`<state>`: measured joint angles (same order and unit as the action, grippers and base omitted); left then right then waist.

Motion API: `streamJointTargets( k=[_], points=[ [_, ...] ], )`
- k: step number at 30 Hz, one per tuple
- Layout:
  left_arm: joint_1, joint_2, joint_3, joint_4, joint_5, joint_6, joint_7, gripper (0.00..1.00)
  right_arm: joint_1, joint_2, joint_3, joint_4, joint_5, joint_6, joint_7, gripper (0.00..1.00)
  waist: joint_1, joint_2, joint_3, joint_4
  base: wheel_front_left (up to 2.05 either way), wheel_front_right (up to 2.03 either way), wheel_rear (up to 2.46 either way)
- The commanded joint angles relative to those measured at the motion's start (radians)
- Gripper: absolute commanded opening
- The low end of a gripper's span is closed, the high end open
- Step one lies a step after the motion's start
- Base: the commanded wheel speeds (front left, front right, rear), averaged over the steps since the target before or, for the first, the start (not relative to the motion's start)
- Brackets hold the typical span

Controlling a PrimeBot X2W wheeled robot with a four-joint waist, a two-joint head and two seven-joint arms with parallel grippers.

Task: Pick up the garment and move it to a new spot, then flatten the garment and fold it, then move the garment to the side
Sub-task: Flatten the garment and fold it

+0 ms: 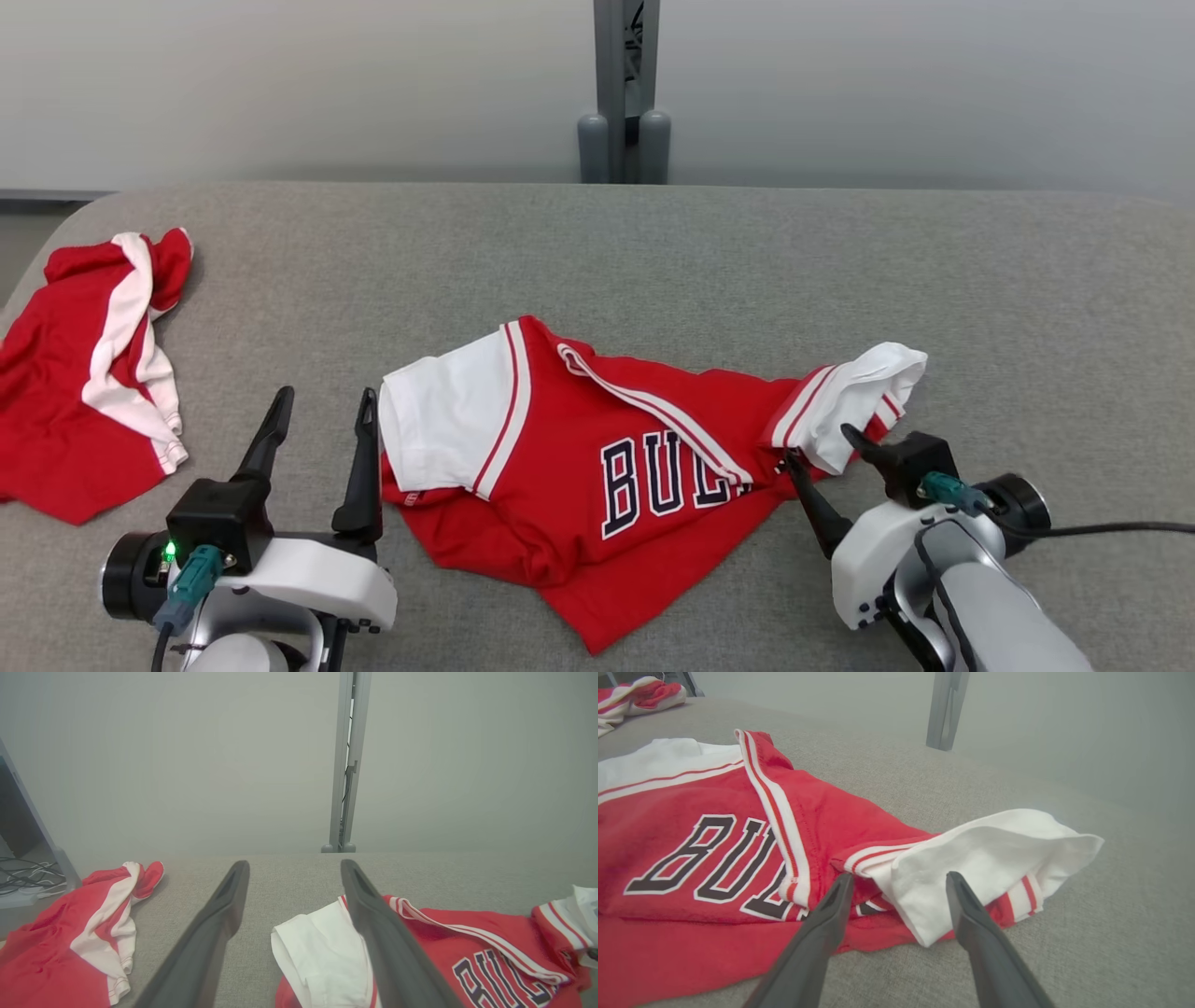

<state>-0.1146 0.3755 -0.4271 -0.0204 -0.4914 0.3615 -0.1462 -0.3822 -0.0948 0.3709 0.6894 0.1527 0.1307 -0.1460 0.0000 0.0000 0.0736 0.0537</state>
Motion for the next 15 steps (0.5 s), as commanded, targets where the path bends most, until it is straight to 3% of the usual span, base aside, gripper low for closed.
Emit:
streamJointTargets(
  k=[1, 4, 5, 6, 7, 15],
  points=[
    [-0.025, 0.000, -0.002, 0.010, 0.001, -0.009, -0.009, 1.00, -0.040, -0.001, 0.008, 0.052, -0.017, 0.000, -0.020, 1.00, 0.0000, 0.0000, 0.013, 0.014, 0.00, 0.00, 0.00],
    [-0.040, -0.007, -0.008, 0.025, 0.000, -0.019, -0.016, 1.00, -0.094, 0.011, 0.019, 0.143, -0.023, 0.000, -0.040, 1.00, 0.0000, 0.0000, 0.021, 0.022, 0.00, 0.00, 0.00],
    [-0.045, -0.010, -0.010, 0.029, -0.001, -0.020, -0.018, 1.00, -0.111, 0.013, 0.022, 0.172, -0.019, 0.000, -0.043, 0.49, 0.0000, 0.0000, 0.023, 0.024, 0.00, 0.00, 0.00],
    [-0.048, -0.013, -0.011, 0.034, -0.001, -0.022, -0.022, 1.00, -0.128, 0.014, 0.026, 0.200, -0.015, 0.000, -0.047, 0.16, 0.0000, 0.0000, 0.025, 0.025, 0.00, 0.00, 0.00],
    [-0.055, -0.018, -0.016, 0.045, -0.003, -0.027, -0.025, 1.00, -0.161, 0.019, 0.030, 0.233, -0.003, 0.000, -0.067, 0.00, 0.0000, 0.0000, 0.028, 0.029, 0.00, 0.00, 0.00],
    [-0.067, -0.024, -0.020, 0.064, -0.007, -0.036, -0.039, 1.00, -0.252, 0.029, -0.014, 0.232, 0.118, 0.000, -0.113, 0.00, 0.0000, 0.0000, 0.035, 0.026, 0.00, 0.00, 0.00]
  ],
)
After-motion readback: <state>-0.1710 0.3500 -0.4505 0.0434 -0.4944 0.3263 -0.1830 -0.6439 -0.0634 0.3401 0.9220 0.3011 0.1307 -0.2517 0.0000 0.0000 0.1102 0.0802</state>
